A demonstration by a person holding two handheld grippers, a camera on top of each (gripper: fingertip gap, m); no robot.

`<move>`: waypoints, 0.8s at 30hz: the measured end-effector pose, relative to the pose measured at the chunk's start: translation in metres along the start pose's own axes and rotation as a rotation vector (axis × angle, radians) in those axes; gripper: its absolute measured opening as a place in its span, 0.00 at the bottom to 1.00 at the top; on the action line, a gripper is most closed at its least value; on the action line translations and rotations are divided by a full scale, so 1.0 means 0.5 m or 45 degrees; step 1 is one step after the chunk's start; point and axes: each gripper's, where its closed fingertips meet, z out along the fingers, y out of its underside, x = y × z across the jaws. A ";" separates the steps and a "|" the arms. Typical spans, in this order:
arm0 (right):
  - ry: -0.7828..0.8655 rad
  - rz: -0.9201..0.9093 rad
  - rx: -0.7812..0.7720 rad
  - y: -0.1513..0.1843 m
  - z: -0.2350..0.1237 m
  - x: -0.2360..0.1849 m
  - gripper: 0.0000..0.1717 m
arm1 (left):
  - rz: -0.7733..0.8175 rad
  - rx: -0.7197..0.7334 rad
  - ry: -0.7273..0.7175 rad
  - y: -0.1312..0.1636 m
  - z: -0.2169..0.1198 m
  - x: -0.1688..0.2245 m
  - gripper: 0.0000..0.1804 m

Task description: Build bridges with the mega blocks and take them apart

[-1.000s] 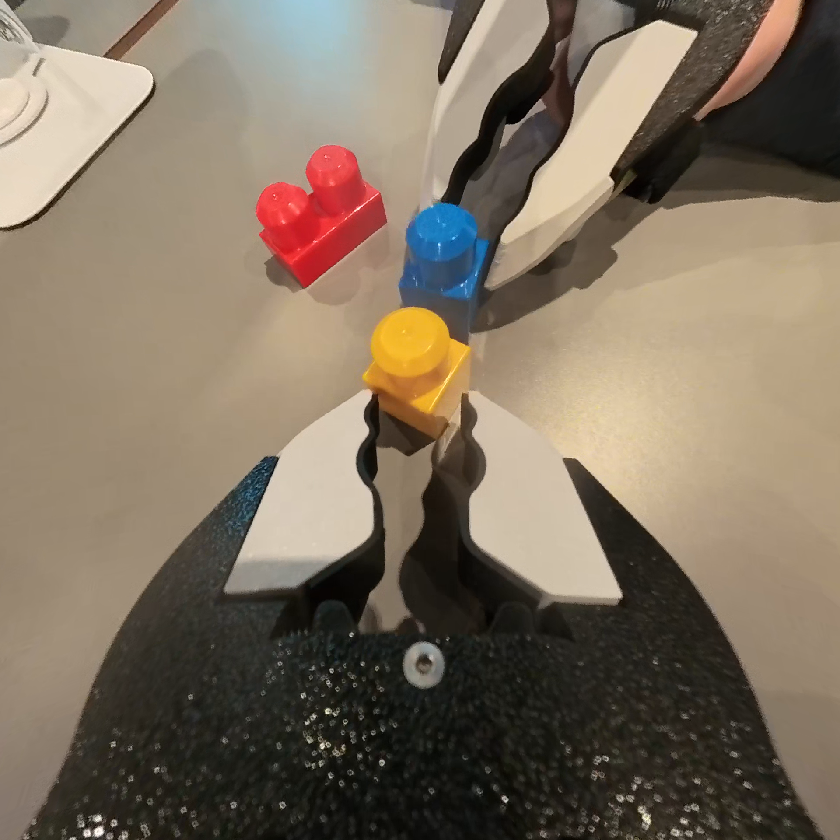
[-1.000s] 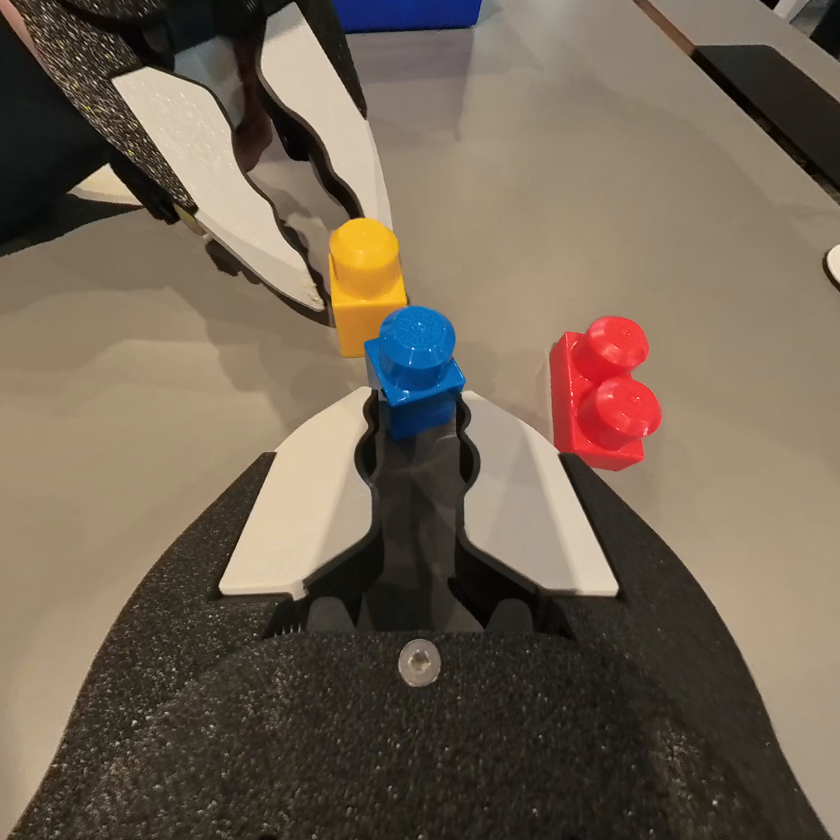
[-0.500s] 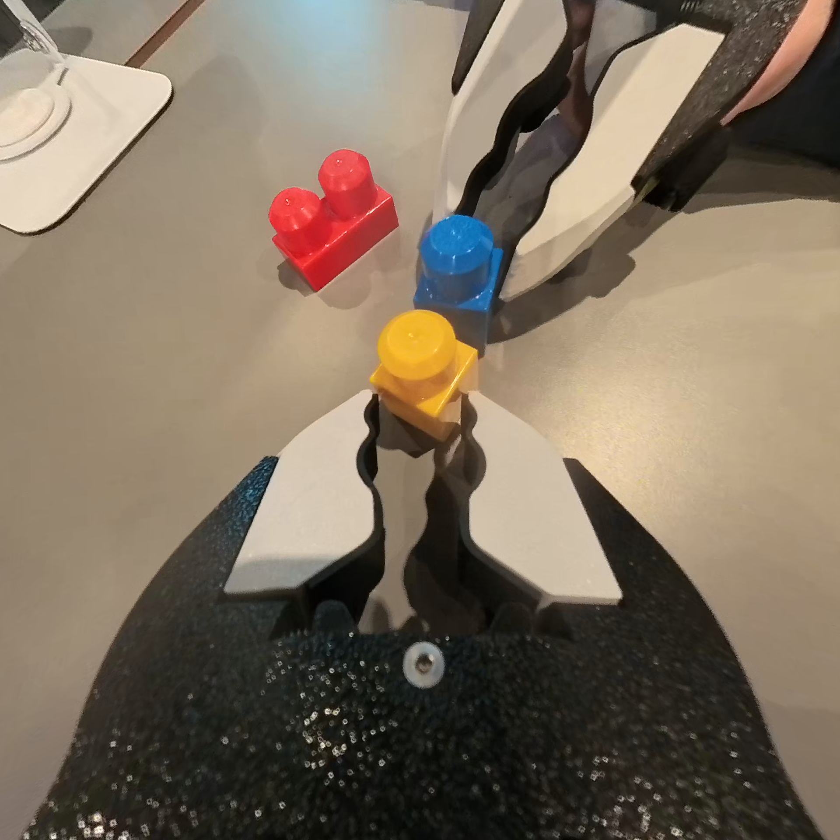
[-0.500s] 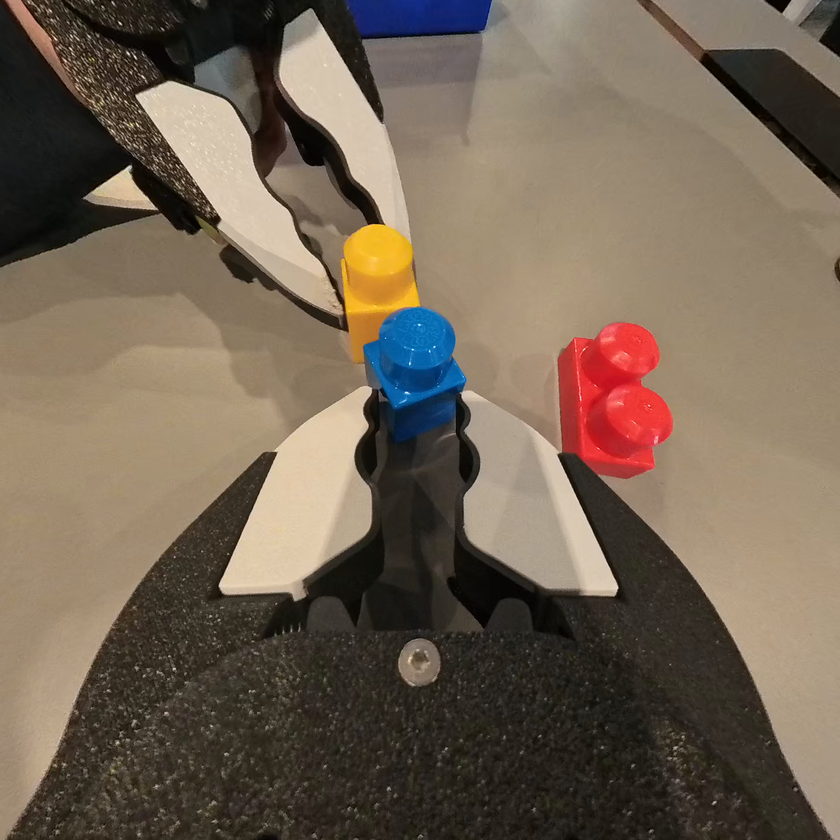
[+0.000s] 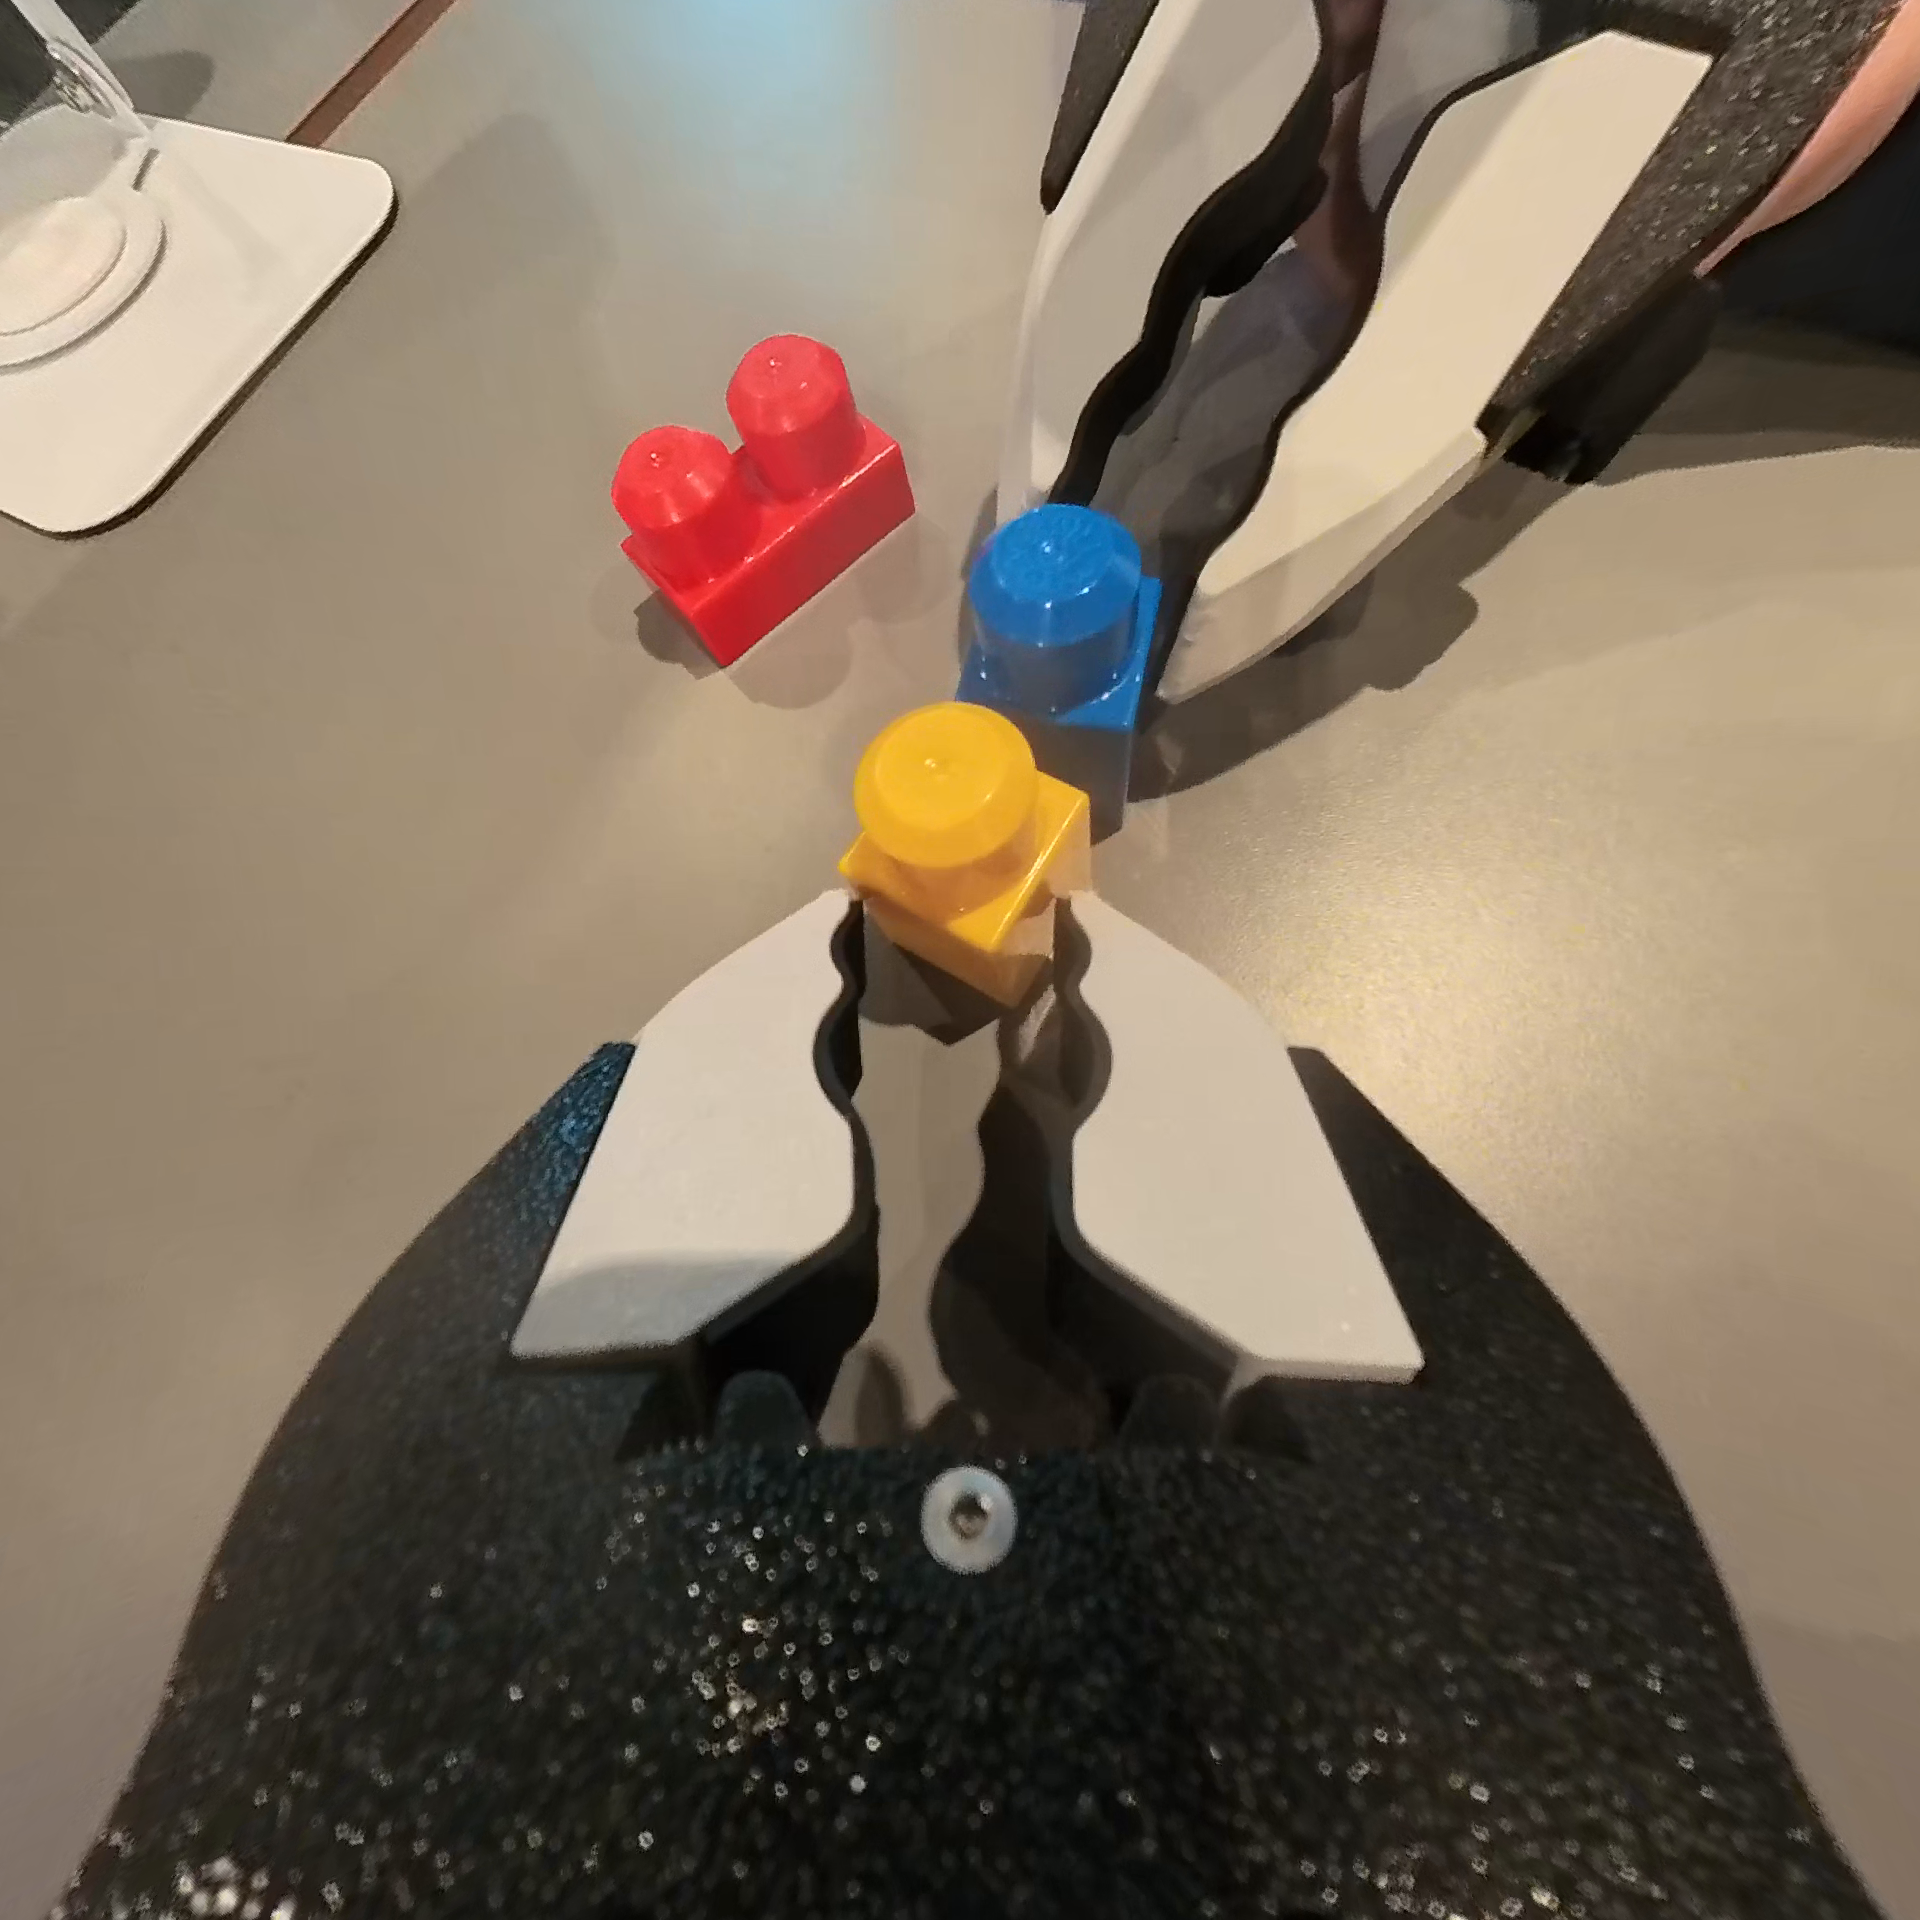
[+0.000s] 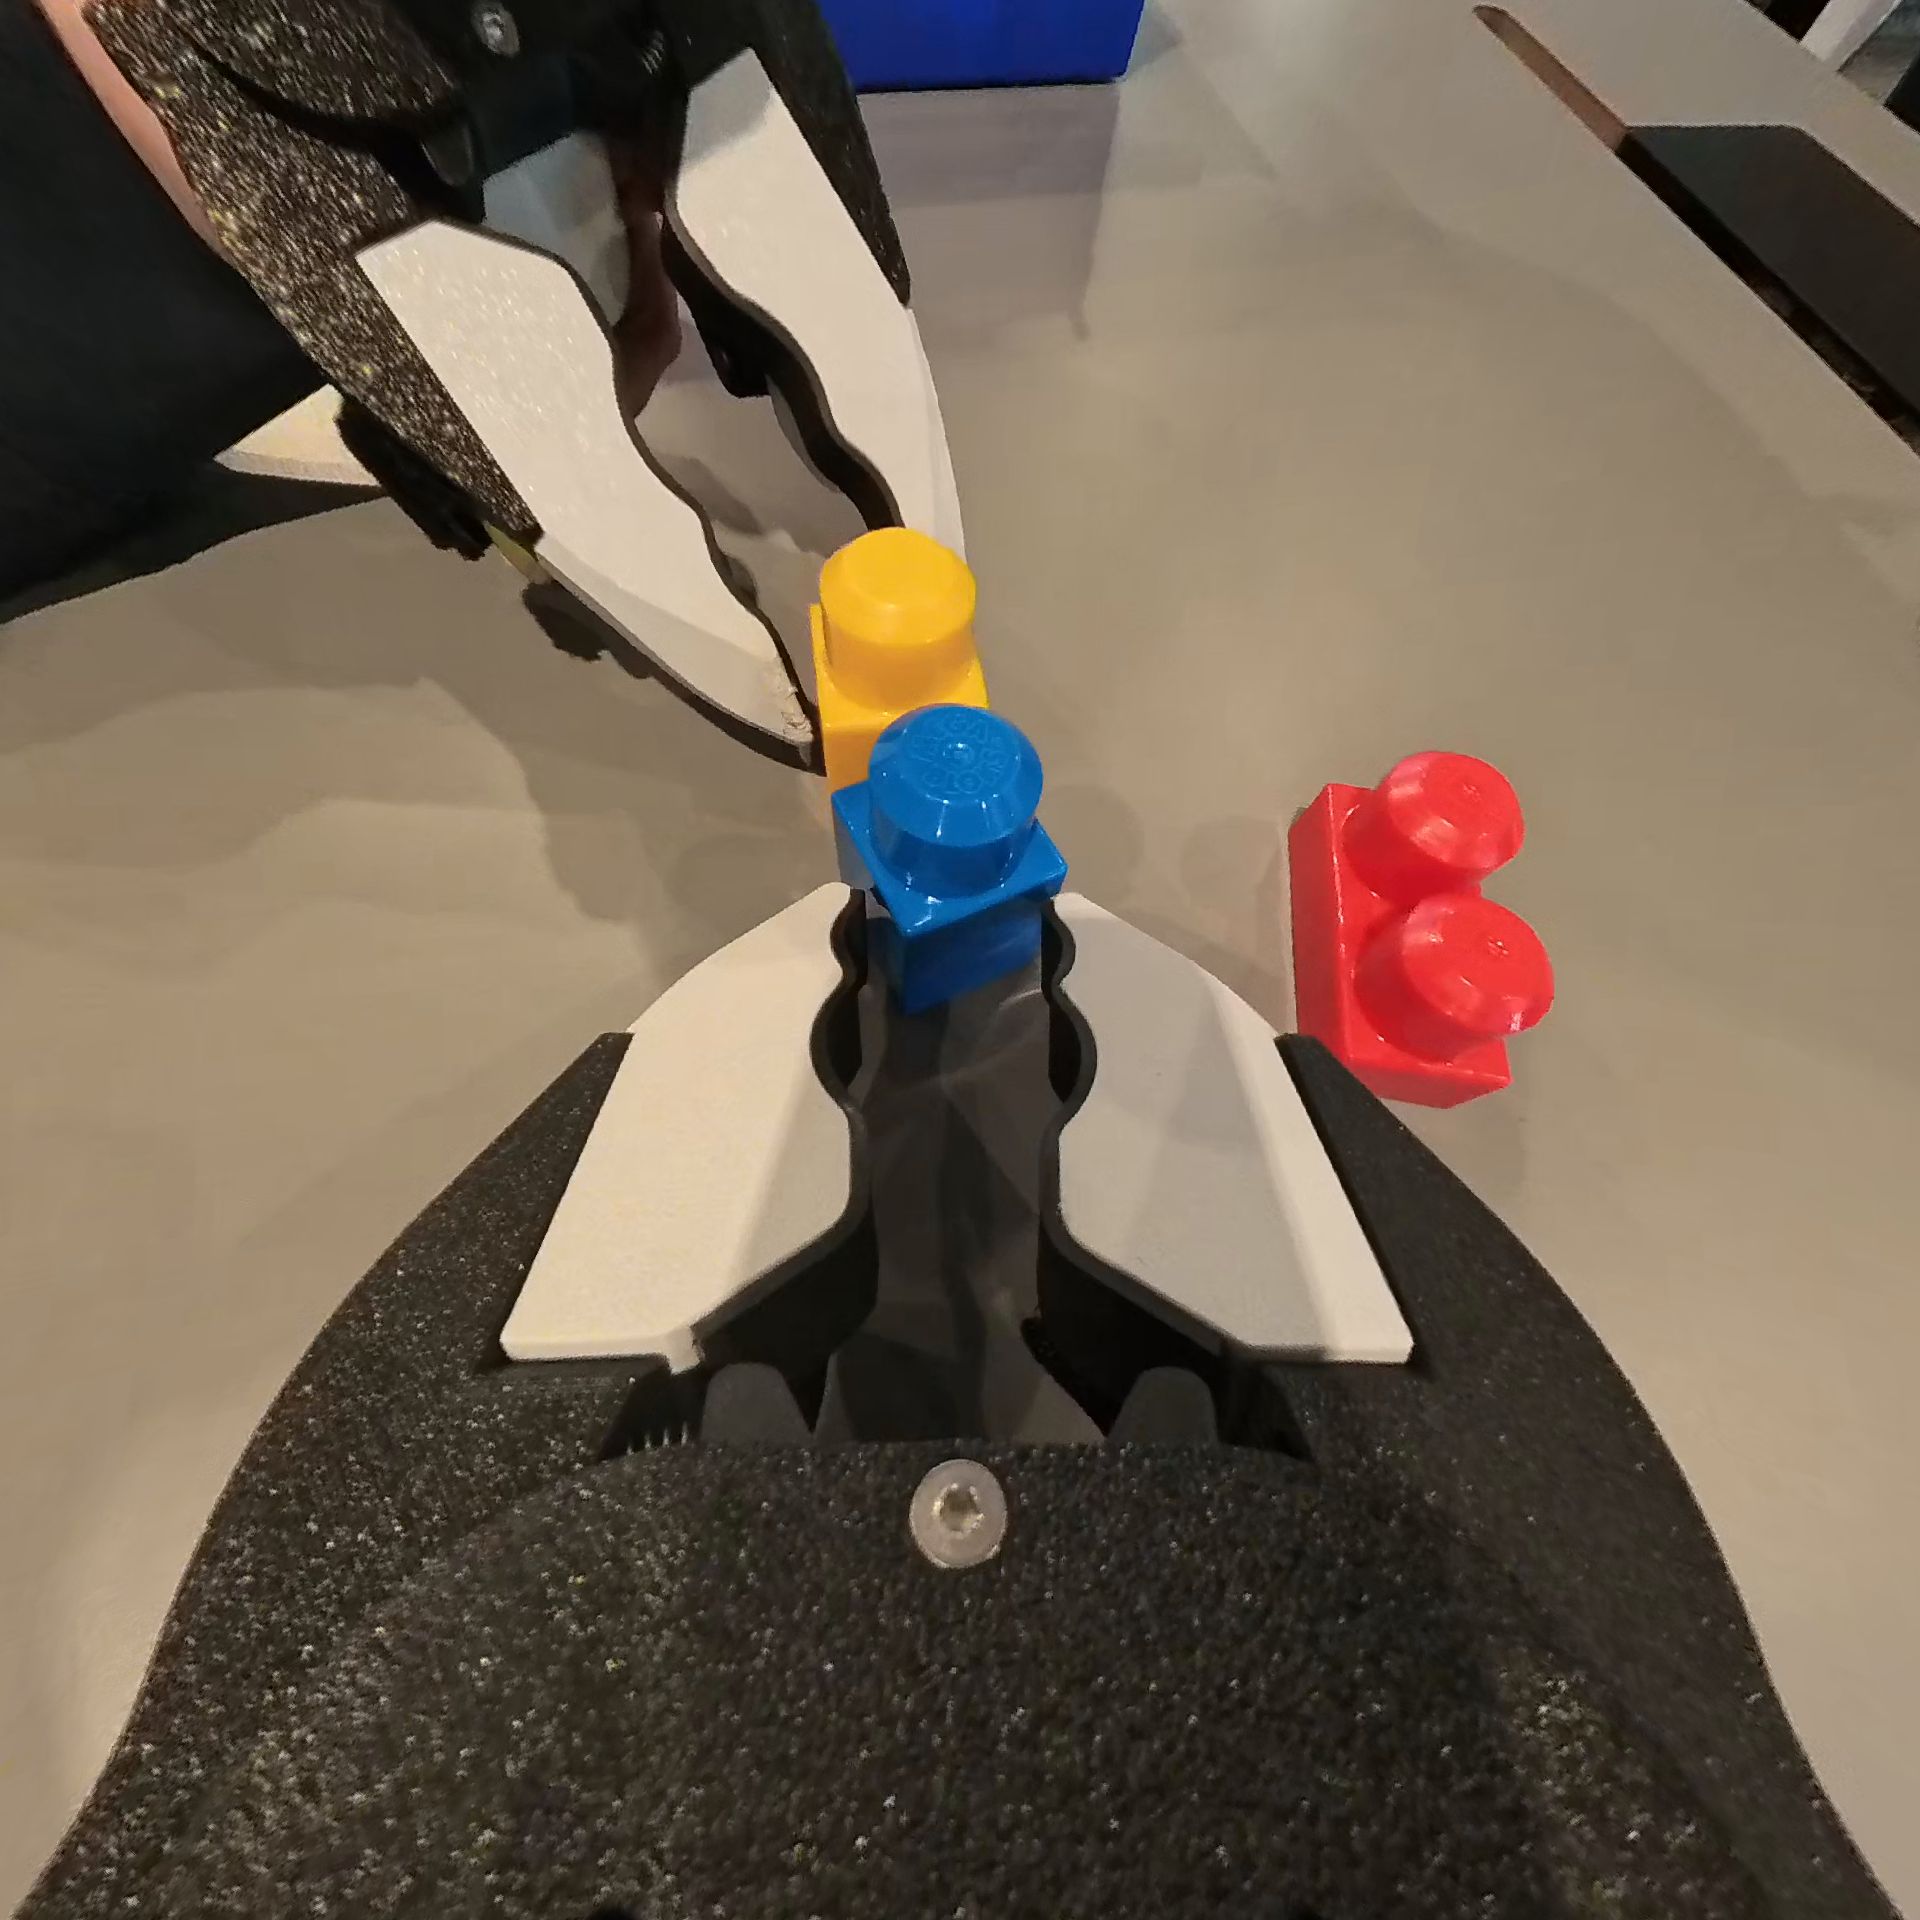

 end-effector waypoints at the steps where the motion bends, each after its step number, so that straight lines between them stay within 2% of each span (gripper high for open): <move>1: 0.000 -0.001 0.001 0.000 0.000 0.000 0.19 | 0.001 -0.004 -0.002 0.001 0.000 0.000 0.19; 24: -0.010 -0.005 -0.023 0.003 0.000 -0.006 0.16 | -0.004 -0.006 0.045 0.007 -0.007 0.016 0.13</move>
